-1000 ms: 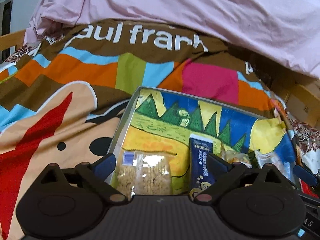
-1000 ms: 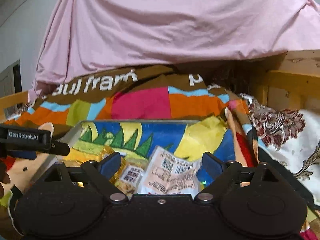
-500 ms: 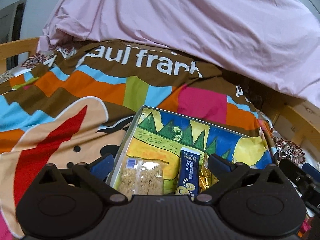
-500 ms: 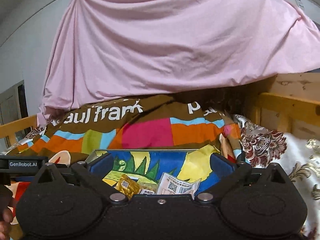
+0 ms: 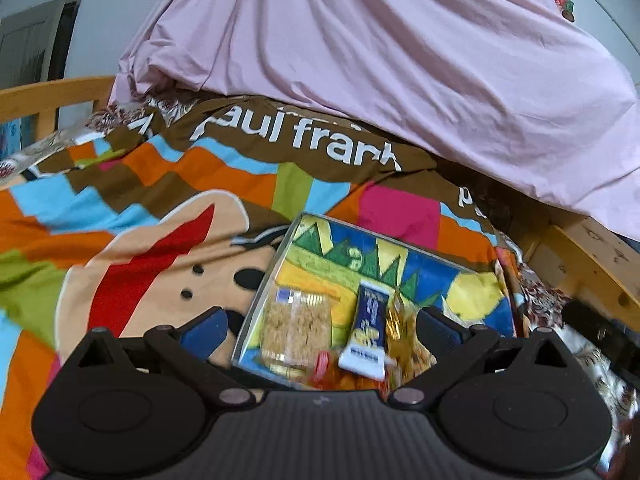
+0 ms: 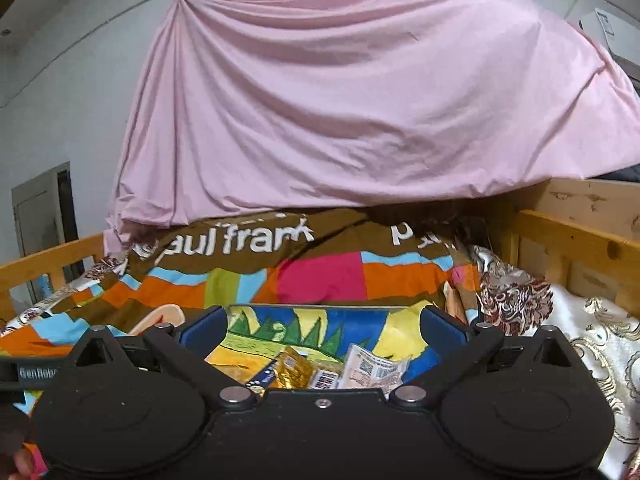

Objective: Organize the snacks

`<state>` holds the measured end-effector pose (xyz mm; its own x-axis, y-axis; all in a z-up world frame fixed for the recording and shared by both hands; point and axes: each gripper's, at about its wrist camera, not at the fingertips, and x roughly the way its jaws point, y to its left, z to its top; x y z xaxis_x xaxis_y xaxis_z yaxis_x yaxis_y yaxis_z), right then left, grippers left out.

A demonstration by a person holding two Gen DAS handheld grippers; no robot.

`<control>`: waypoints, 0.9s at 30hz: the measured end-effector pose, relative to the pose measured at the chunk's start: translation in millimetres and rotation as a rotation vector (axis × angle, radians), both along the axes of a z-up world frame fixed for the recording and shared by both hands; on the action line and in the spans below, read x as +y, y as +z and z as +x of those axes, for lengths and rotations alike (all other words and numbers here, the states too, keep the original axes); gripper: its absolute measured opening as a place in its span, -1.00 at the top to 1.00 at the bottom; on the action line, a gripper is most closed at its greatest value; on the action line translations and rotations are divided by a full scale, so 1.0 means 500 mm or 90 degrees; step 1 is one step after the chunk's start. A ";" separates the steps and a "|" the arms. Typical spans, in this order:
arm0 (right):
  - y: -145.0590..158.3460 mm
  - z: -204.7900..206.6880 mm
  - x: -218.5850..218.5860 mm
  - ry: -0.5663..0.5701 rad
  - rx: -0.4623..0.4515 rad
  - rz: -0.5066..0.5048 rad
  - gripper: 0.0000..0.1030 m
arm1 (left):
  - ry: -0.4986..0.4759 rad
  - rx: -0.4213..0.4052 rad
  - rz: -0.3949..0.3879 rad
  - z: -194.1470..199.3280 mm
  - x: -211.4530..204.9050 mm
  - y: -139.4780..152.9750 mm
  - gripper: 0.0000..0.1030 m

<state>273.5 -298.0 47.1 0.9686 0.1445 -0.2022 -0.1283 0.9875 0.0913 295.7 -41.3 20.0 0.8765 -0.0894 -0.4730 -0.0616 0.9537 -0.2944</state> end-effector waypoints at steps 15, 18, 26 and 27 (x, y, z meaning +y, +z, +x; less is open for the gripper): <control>0.017 -0.098 0.024 0.010 0.011 0.007 -0.99 | 0.013 -0.020 0.024 -0.121 0.034 0.033 -0.99; 0.022 -0.119 0.026 0.010 0.007 0.007 -0.99 | 0.000 -0.030 0.046 -0.146 0.032 0.037 -0.99; 0.010 -0.155 0.030 0.012 0.030 0.011 -0.99 | -0.016 -0.043 0.075 -0.206 0.038 0.044 -0.99; 0.008 -0.160 0.031 0.011 0.034 0.011 -0.99 | -0.018 -0.046 0.079 -0.213 0.038 0.045 -0.99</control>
<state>193.6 -282.7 51.0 0.9536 0.1654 -0.2515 -0.1399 0.9833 0.1161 189.1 -22.4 42.3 0.9066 -0.0586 -0.4179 -0.0179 0.9841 -0.1768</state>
